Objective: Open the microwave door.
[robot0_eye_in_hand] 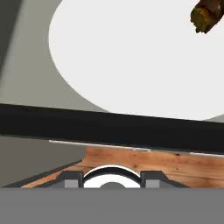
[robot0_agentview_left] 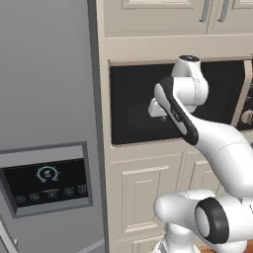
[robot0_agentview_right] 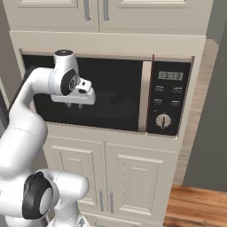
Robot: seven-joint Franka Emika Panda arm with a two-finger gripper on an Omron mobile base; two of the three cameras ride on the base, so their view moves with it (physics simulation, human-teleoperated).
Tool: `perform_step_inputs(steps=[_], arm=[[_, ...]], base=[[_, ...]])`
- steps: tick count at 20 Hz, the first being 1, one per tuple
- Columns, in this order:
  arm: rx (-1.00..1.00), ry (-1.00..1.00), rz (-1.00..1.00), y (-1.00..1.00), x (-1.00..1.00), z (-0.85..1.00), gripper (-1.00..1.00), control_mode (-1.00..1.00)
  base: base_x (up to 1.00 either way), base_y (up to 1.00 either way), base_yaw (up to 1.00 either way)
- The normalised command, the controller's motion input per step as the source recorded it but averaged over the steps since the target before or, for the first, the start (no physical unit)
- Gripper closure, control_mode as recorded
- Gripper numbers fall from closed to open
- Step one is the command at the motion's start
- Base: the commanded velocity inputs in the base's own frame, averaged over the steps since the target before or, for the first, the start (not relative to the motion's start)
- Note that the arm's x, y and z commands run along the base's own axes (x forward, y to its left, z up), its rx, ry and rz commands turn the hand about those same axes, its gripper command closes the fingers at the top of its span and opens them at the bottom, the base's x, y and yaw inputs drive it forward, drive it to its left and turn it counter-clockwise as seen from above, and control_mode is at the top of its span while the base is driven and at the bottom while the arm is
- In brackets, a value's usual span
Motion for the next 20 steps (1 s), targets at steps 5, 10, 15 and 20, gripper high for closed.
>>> perform_step_inputs(steps=[5,10,15,20], arm=[[0.01,-0.14,0.00,-0.17,-0.39,-0.01,-1.00,-1.00],[0.05,-0.37,0.00,-0.34,-0.60,0.01,-1.00,-1.00],[0.04,-0.30,-0.03,-0.17,-0.39,0.27,-1.00,-1.00],[0.00,-0.17,-0.07,-0.19,-0.14,0.45,-1.00,-1.00]], base=[[0.00,0.00,0.00],[0.00,0.00,0.00],[0.00,0.00,0.00],[0.00,0.00,0.00]])
